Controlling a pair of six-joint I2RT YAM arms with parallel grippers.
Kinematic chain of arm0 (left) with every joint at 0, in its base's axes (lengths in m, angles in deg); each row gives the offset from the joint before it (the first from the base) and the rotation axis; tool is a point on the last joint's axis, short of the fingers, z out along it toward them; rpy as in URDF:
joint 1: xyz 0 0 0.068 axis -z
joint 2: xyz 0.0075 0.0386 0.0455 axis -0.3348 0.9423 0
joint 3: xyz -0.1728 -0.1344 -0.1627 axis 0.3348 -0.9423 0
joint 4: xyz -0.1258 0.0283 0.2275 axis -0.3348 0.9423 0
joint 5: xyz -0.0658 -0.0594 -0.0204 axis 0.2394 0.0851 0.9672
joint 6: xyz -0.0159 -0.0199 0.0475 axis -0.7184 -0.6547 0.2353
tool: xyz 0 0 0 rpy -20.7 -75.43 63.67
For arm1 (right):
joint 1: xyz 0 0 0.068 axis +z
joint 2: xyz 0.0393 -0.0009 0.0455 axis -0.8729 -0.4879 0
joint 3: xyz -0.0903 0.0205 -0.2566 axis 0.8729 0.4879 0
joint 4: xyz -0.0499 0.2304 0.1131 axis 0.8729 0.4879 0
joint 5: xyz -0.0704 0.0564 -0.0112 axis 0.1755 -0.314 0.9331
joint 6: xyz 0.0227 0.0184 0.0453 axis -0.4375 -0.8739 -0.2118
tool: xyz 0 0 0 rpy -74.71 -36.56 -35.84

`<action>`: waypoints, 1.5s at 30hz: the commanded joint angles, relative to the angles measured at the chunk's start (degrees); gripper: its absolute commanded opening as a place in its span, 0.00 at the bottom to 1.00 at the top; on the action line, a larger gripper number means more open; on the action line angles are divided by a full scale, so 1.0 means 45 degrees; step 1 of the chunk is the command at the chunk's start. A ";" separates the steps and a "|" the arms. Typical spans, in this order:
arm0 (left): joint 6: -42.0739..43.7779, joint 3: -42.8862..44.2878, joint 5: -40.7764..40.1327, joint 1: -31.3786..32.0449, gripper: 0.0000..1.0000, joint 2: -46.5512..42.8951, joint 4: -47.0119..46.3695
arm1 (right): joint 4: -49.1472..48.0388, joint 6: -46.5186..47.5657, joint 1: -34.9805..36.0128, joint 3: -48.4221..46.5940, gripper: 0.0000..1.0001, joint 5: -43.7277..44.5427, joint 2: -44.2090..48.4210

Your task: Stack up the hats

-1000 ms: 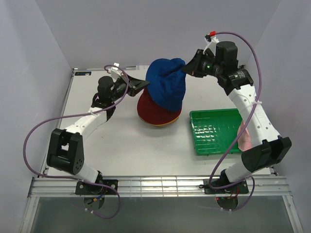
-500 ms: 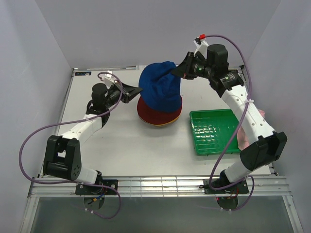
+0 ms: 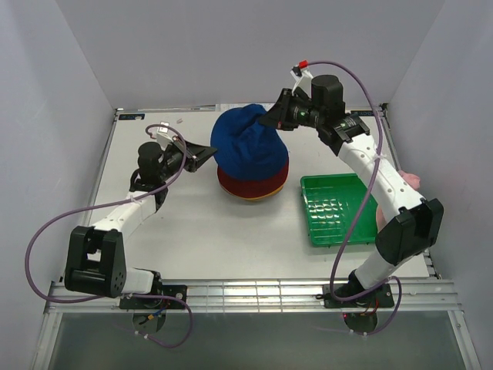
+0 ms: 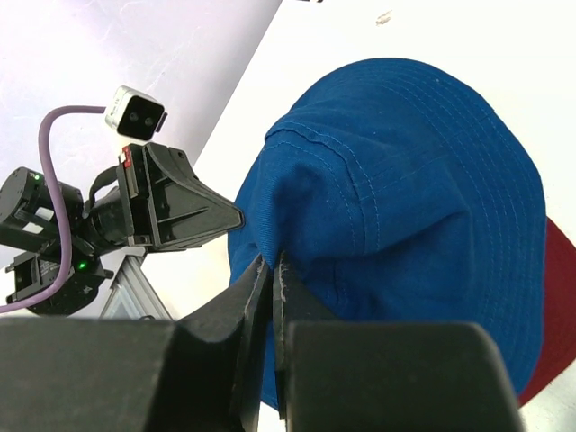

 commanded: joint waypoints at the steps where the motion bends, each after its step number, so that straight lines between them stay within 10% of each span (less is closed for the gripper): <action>1: 0.0208 -0.0380 0.0133 -0.0244 0.00 -0.0721 -0.0248 | -0.0676 -0.0057 0.0267 -0.0128 0.08 0.0052 -0.0198; 23: 0.0735 -0.1651 0.0153 -0.0401 0.00 -0.0410 -0.0268 | -0.0383 0.0373 0.0385 0.1043 0.08 0.0872 0.0309; 33: 0.1008 -0.1124 0.0426 -0.0401 0.00 0.0039 -0.0268 | -0.0208 0.0295 -0.0083 0.0536 0.55 0.0385 0.0934; 45: 0.1165 -0.0479 0.0700 -0.0382 0.00 0.0450 -0.0248 | -0.1648 -0.1636 -0.3031 0.4550 0.65 -0.2380 0.2497</action>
